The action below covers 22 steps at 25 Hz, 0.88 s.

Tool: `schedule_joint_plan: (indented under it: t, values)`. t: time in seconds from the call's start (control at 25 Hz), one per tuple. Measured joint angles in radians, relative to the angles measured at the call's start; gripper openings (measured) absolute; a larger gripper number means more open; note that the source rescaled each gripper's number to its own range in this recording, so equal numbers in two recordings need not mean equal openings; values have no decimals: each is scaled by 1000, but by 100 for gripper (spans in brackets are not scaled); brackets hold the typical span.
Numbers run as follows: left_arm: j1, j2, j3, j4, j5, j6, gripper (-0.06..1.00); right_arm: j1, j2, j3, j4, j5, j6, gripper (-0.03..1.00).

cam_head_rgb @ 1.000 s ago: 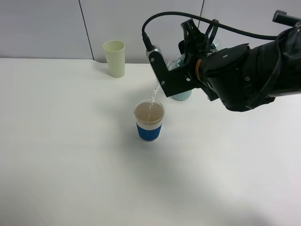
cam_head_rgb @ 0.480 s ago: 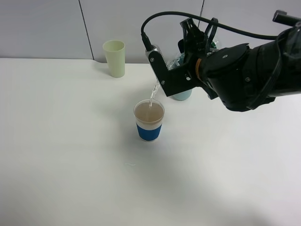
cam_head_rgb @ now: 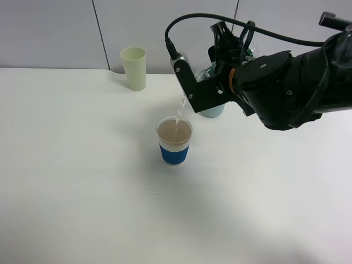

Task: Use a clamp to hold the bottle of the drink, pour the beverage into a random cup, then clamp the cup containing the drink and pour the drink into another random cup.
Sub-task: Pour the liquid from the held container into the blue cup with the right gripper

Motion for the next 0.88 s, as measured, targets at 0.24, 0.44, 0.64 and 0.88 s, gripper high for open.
schedule_joint_plan:
  t: [0.24,0.44,0.64,0.88]
  values:
    - [0,0,0,0,0,0,100,0,0,-2,0,1,-58,3]
    - [0,0,0,0,0,0,100,0,0,-2,0,1,-101,3]
    - [0,0,0,0,0,0,100,0,0,-2,0,1,-104,3]
    - [0,0,0,0,0,0,100,0,0,-2,-1,1,-141,3]
